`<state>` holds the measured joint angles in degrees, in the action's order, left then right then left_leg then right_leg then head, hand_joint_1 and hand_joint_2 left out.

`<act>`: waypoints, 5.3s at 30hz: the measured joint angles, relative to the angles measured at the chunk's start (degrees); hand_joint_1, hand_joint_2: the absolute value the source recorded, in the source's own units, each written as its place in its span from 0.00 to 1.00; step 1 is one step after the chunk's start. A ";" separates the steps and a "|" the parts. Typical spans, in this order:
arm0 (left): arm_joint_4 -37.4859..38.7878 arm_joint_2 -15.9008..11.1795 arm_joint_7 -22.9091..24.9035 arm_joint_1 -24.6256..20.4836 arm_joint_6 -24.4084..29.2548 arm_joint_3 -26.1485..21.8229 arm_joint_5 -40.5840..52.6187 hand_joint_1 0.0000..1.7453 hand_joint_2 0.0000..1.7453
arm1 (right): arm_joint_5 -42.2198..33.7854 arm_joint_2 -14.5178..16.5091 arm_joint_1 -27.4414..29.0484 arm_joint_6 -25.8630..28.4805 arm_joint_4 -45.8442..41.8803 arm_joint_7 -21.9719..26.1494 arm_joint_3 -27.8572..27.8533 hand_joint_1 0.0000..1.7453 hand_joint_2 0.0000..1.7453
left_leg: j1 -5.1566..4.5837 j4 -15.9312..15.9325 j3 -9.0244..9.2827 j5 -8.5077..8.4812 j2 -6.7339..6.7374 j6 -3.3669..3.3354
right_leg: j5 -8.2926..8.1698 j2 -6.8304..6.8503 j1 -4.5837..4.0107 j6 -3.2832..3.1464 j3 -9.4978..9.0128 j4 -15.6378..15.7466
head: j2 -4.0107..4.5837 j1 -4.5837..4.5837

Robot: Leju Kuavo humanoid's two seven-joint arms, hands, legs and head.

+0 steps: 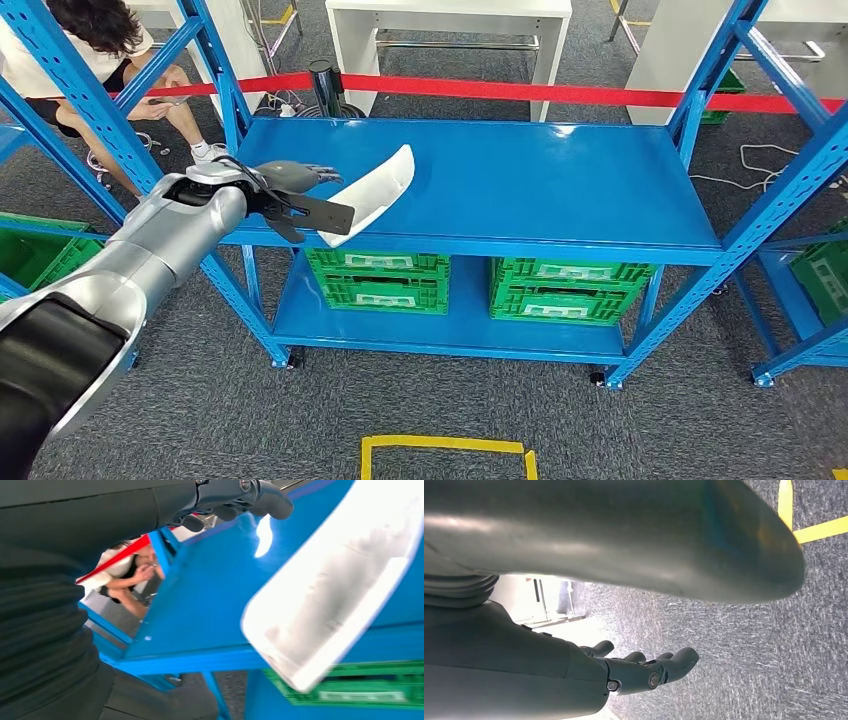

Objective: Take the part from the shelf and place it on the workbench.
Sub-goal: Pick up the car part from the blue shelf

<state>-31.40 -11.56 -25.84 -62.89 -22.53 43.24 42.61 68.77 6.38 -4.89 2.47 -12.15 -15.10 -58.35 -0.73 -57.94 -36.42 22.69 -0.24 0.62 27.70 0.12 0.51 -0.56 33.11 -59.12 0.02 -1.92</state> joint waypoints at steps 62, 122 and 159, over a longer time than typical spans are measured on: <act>-2.21 10.20 18.64 13.93 29.37 -6.91 -2.44 0.00 1.00 | 1.11 0.70 -0.06 0.36 0.00 0.00 -0.73 0.00 0.00 | 0.00 -0.15 -0.24 0.01 -0.07 -0.19 | -0.04 0.18 -0.01 0.08 0.12 0.02 | 0.00 0.00; 7.69 19.40 25.30 13.78 34.58 -24.91 15.23 1.00 1.00 | 1.92 1.20 -0.13 0.38 0.00 0.00 -2.54 0.00 0.00 | -0.01 -0.24 -0.39 -0.03 -0.07 -0.34 | -0.13 0.19 -0.01 0.23 0.19 0.02 | 0.00 0.00; 3.70 20.20 6.07 14.90 13.50 -26.35 8.45 0.00 1.00 | 1.46 1.25 -0.05 0.28 0.00 0.00 -3.37 0.00 0.00 | -0.01 -0.25 -0.48 -0.06 -0.07 -0.38 | -0.16 0.21 -0.01 0.27 0.25 0.02 | 0.00 0.00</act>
<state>-27.70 8.64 -19.77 -47.99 -9.03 16.89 51.05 70.23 7.63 -4.94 2.75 -12.15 -15.10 -61.72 -0.74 -58.18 -36.90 22.64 -0.31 0.24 27.54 0.34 0.50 -0.29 33.36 -59.10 0.02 -1.92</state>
